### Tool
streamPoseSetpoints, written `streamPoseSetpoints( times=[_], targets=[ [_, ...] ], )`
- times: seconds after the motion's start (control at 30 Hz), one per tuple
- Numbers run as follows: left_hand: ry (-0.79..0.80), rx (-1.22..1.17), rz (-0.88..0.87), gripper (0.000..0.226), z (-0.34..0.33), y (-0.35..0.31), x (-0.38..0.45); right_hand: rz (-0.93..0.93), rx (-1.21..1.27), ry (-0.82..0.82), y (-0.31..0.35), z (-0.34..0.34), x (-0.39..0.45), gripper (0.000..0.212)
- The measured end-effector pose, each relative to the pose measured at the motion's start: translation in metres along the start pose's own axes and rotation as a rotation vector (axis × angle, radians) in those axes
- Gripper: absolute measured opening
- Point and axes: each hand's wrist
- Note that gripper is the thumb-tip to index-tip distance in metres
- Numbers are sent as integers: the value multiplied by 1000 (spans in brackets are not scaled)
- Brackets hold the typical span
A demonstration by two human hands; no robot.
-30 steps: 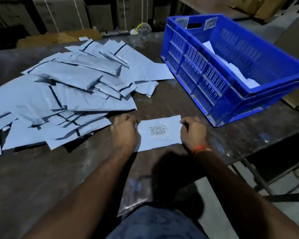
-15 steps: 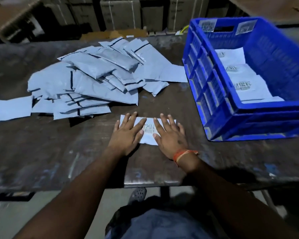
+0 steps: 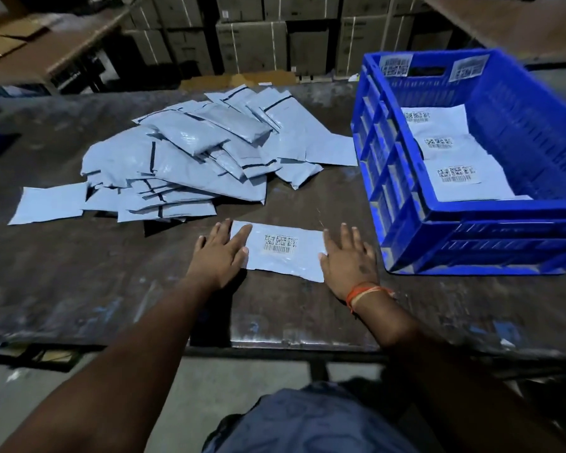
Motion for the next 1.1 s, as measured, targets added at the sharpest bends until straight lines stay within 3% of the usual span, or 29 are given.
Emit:
streamPoseSetpoints(
  times=[0.13,0.3,0.63,0.83,1.1],
  targets=[
    [-195,-138,204,51,1,-11,12,-95,130,-196,12,10,-11,47],
    [-195,-315,302,51,1,-18,22,-145,230,-71,31,6,-15,62],
    [-252,-515,284,36,12,-16,16,-177,663,-130,30,-3,0,64],
    [-323,-831,253,36,15,-10,19,-229,1015,-58,33,0,10,56],
    [-358,-1171,314,13,39,-12,28,-93,1001,-152,38,45,14,26]
  ],
)
Point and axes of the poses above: each hand's wrist, its own x-axis towards the middle knuckle, its own z-axis out of the back of the hand, y = z × x, and after that the axes turned 7 degrees about -z, right-handed
